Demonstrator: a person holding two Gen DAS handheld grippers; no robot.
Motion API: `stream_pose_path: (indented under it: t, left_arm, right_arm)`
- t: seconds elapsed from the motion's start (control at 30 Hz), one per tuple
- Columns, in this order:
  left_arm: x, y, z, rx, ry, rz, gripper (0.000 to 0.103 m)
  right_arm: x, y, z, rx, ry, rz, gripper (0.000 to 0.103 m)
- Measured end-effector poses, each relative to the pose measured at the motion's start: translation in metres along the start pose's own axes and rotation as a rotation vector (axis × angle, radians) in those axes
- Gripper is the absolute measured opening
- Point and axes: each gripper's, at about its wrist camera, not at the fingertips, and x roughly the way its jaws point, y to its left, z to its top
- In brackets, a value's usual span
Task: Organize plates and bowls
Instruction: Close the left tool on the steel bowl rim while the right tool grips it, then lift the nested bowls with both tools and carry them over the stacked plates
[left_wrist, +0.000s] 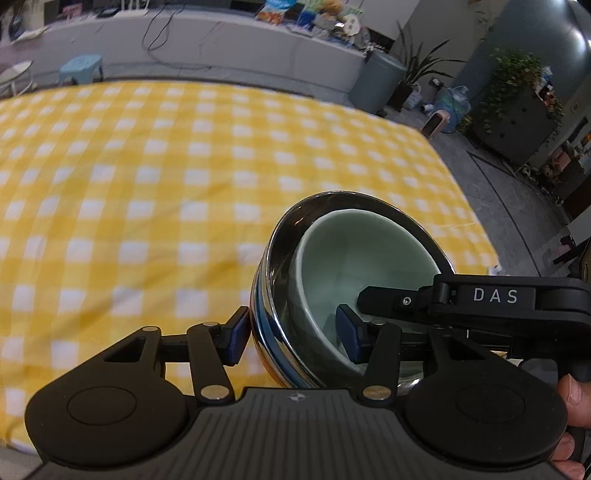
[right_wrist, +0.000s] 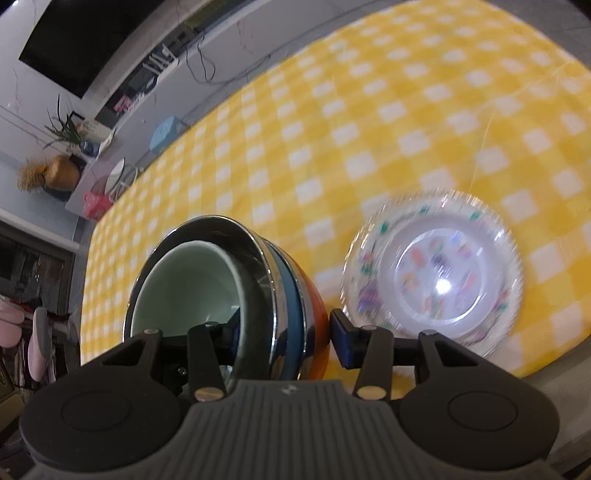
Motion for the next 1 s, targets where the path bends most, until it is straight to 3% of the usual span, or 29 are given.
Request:
stream_pose_path:
  t: [0.43,1.0]
  left_arm:
    - [0.009,-0.060,0.033,0.040,-0.025,-0.073,0.057]
    - [0.054,-0.085,0.027,0.057,0.049,-0.076,0.057]
  right_arm:
    - [-0.062,-0.024,0.044,0.007,-0.110,-0.034,0.046]
    - [-0.044,-0.070,0.048,0.071,-0.088,-0.081,0.046]
